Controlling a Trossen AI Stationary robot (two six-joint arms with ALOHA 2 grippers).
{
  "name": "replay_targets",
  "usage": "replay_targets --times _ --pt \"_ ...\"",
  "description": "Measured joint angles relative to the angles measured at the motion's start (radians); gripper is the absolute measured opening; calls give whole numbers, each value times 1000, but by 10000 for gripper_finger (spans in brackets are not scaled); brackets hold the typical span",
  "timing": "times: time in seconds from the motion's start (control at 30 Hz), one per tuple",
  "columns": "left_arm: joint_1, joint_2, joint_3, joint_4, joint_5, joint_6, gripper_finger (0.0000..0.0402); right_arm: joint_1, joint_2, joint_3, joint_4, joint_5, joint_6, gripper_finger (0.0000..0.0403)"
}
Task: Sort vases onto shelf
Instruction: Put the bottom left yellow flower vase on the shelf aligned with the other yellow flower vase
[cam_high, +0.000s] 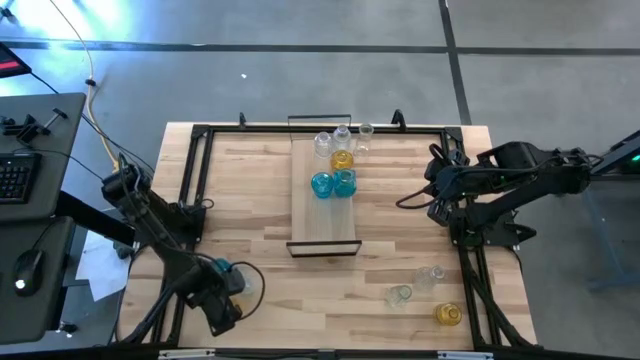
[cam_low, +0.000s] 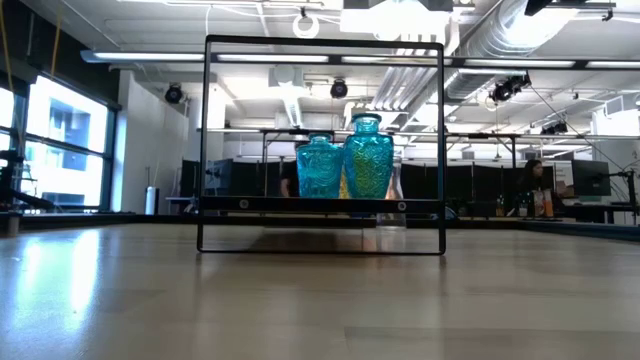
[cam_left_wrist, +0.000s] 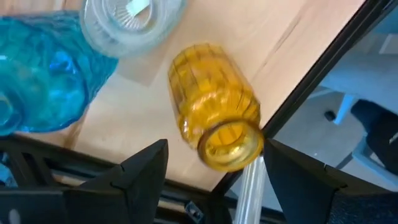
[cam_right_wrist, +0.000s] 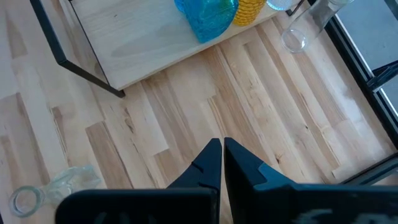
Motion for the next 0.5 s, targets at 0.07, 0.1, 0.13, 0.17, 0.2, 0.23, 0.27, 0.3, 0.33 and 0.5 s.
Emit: replay_targets --times 0.07,0.1,0.13,0.17,0.2,0.23,0.27,0.3,0.33,0.5 --pt "10 0 0 16 -4 -1 255 0 0 0 0 0 0 0" --pt "15 0 0 19 -4 -1 255 0 0 0 0 0 0 0" --pt "19 0 0 18 -4 -3 255 0 0 0 -1 0 0 0" --pt "20 0 0 17 -4 -5 255 0 0 0 -1 0 0 0" --pt "21 0 0 17 -6 -9 255 0 0 0 -3 0 -1 0" --pt "20 0 0 17 -7 -12 255 0 0 0 -5 0 -5 0" --pt "20 0 0 17 -5 -17 255 0 0 0 -6 1 -7 0" --pt "20 0 0 18 -1 -22 255 0 0 0 -6 1 -8 0" --pt "20 0 0 19 4 -29 255 0 0 0 -7 1 -8 0" --pt "12 0 0 22 14 -37 255 0 0 0 -17 1 -11 0"
